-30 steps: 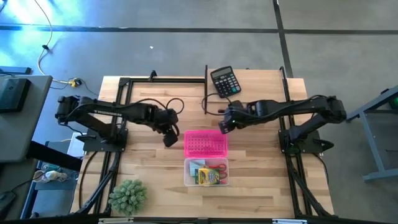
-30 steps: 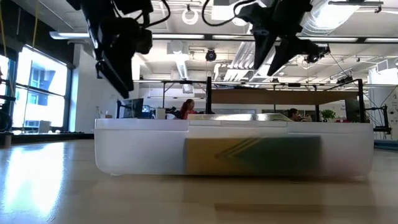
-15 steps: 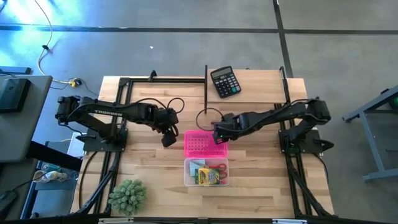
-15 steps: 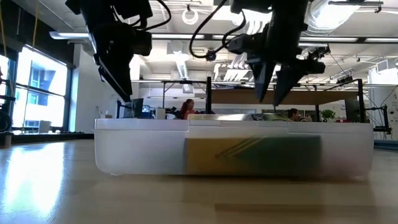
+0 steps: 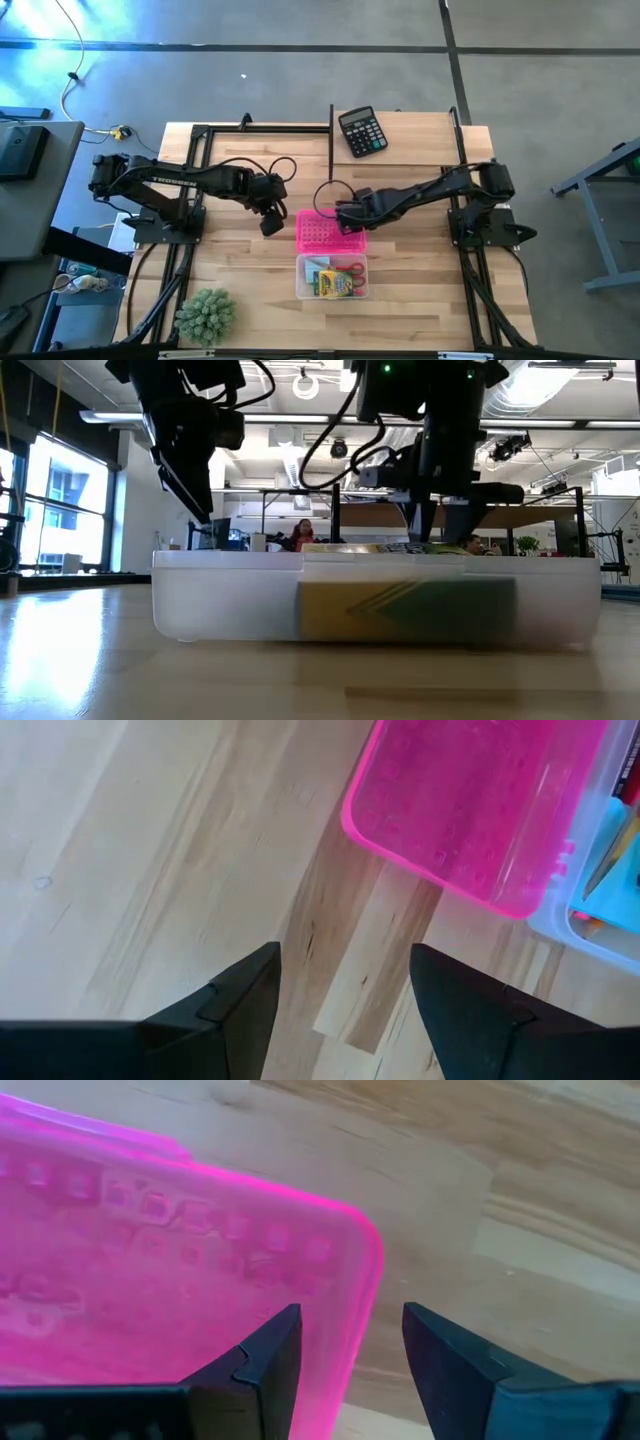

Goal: Pack school essentials
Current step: Close the supply box

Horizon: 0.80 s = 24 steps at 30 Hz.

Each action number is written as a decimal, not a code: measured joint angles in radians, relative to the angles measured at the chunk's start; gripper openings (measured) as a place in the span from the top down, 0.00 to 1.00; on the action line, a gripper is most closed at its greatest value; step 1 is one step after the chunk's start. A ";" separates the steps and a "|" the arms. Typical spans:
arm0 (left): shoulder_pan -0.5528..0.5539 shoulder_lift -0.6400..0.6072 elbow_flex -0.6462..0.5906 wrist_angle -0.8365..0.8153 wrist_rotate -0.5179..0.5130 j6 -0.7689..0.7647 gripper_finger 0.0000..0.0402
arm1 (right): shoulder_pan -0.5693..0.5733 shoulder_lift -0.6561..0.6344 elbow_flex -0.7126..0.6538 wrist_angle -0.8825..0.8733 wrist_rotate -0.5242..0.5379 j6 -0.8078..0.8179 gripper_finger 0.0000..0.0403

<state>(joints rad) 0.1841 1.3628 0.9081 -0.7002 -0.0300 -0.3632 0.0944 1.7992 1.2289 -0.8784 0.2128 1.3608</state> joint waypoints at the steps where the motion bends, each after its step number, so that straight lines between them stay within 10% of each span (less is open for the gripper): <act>1: 0.000 0.000 0.000 0.000 0.000 0.000 0.47 | 0.000 0.008 0.000 0.002 0.001 0.003 0.59; 24: 0.008 0.000 0.000 0.010 0.011 0.052 0.47 | 0.000 0.067 -0.001 0.022 0.063 0.121 0.93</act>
<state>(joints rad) 0.1918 1.3628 0.9081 -0.6906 -0.0193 -0.3109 0.0943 1.8664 1.2282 -0.8566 0.2758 1.4815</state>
